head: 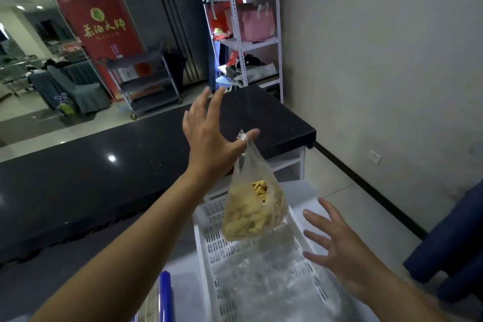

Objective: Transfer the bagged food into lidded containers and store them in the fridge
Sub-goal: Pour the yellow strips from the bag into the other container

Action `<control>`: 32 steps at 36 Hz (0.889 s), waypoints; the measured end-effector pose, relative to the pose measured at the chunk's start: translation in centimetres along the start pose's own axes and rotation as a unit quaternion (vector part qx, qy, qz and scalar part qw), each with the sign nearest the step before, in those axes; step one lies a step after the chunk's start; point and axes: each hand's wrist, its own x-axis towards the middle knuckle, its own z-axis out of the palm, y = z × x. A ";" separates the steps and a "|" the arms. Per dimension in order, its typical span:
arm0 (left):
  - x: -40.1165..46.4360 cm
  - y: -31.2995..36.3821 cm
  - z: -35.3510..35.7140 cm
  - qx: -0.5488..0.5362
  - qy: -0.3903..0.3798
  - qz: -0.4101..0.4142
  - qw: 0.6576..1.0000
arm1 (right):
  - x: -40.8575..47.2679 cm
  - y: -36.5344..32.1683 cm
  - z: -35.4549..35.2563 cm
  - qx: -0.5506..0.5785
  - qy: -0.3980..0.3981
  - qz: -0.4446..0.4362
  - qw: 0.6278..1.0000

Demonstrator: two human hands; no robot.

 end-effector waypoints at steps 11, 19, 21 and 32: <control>-1.0 2.6 -5.0 0.065 0.168 0.015 0.984 | 2.5 6.9 3.2 0.330 -0.166 0.112 0.923; -6.0 1.0 -9.9 0.107 0.145 -0.030 0.983 | 1.7 9.6 4.8 0.311 -0.170 0.112 0.928; -7.0 0.8 -12.1 0.118 0.150 -0.026 0.981 | 0.8 9.6 6.2 0.296 -0.171 0.088 0.936; -19.3 -3.2 -25.7 0.101 0.190 -0.122 0.969 | -8.0 13.3 13.6 0.139 -0.152 0.037 0.978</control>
